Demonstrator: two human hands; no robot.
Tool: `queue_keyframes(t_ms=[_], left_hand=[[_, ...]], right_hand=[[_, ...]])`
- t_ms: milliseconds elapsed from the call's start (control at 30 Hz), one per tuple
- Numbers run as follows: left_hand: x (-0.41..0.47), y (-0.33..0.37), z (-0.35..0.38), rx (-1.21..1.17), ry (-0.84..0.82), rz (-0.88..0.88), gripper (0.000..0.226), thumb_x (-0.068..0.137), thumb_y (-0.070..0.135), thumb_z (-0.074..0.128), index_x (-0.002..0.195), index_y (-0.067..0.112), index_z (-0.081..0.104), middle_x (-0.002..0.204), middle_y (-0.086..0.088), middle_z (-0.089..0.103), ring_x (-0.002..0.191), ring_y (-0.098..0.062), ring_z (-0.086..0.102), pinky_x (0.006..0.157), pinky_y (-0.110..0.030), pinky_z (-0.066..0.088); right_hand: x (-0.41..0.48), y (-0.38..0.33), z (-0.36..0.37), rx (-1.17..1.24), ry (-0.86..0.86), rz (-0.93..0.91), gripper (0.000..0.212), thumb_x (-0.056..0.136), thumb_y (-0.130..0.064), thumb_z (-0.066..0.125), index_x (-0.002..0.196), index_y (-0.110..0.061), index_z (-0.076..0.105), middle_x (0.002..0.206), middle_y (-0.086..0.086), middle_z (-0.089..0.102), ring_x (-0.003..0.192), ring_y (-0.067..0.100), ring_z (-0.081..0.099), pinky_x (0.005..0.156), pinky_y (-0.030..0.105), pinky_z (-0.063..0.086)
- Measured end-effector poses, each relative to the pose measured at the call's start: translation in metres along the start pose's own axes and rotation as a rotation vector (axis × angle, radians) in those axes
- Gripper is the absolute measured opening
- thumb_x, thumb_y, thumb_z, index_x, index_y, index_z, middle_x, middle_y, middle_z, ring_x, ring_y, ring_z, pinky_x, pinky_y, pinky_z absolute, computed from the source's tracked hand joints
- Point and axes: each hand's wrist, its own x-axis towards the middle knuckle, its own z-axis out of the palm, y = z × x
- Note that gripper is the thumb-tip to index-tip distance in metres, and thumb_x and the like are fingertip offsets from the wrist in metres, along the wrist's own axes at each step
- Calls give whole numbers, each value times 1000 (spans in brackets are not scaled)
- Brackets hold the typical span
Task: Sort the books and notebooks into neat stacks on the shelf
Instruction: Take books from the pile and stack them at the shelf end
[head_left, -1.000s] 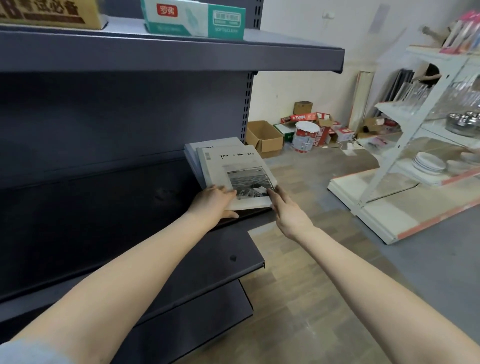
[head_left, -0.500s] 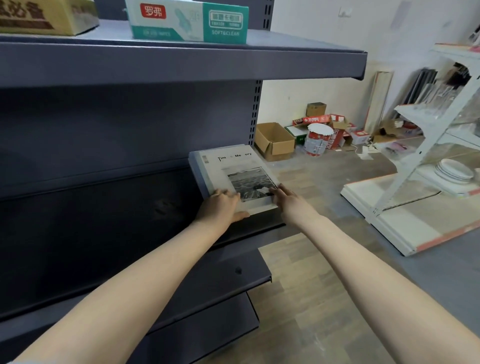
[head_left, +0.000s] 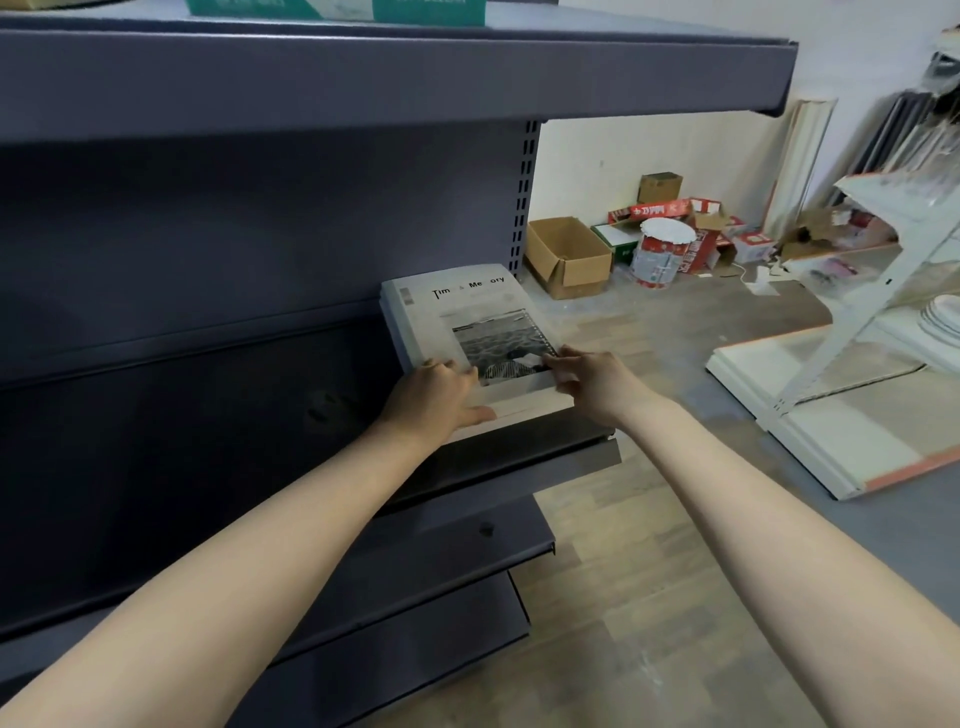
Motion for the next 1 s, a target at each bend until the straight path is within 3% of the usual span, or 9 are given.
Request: queue_keyframes(t_ms=[233, 433, 600, 833, 933, 1000], left_hand=[[-3, -7, 6, -9, 53, 39, 65, 86, 58, 50, 127, 8, 56, 119, -11, 62, 111, -25, 57, 87, -34, 47], [-6, -5, 13, -27, 108, 43, 57, 83, 47, 62, 114, -1, 64, 105, -19, 67, 98, -34, 62, 74, -40, 54], [-3, -2, 9, -14, 82, 27, 63, 88, 51, 52, 131, 5, 53, 126, -15, 58, 117, -30, 53, 91, -38, 47], [-1, -2, 9, 43, -2, -8, 66, 90, 56, 44, 137, 9, 45, 131, -12, 54, 122, -27, 47, 94, -37, 44], [-4, 1, 6, -3, -71, -39, 66, 92, 52, 44, 143, 10, 36, 142, -12, 43, 133, -28, 35, 103, -38, 37], [-13, -1, 3, -88, -165, -45, 67, 96, 44, 44, 150, 14, 18, 156, -10, 19, 143, -28, 13, 112, -41, 24]], right_hand=[[-6, -9, -4, -20, -10, -14, 48, 94, -3, 48, 139, -19, 45, 147, 9, 39, 127, 28, 46, 102, 29, 35], [-3, -10, -6, -59, -71, -4, 50, 96, -7, 47, 143, -22, 40, 153, 7, 28, 130, 27, 42, 103, 31, 35], [4, -7, -6, -44, -59, 21, 46, 93, -5, 52, 137, -18, 48, 142, 9, 44, 124, 25, 48, 100, 28, 38], [1, -12, -4, -9, -39, 64, 50, 92, -1, 52, 139, -18, 46, 142, 7, 45, 121, 22, 51, 97, 27, 40], [-9, -18, 0, -51, -37, 53, 60, 90, 5, 45, 144, -20, 37, 149, 8, 34, 126, 25, 47, 103, 36, 41], [-17, -23, 9, -121, -29, 103, 69, 87, 4, 43, 148, -24, 25, 156, 5, 19, 136, 28, 34, 111, 51, 28]])
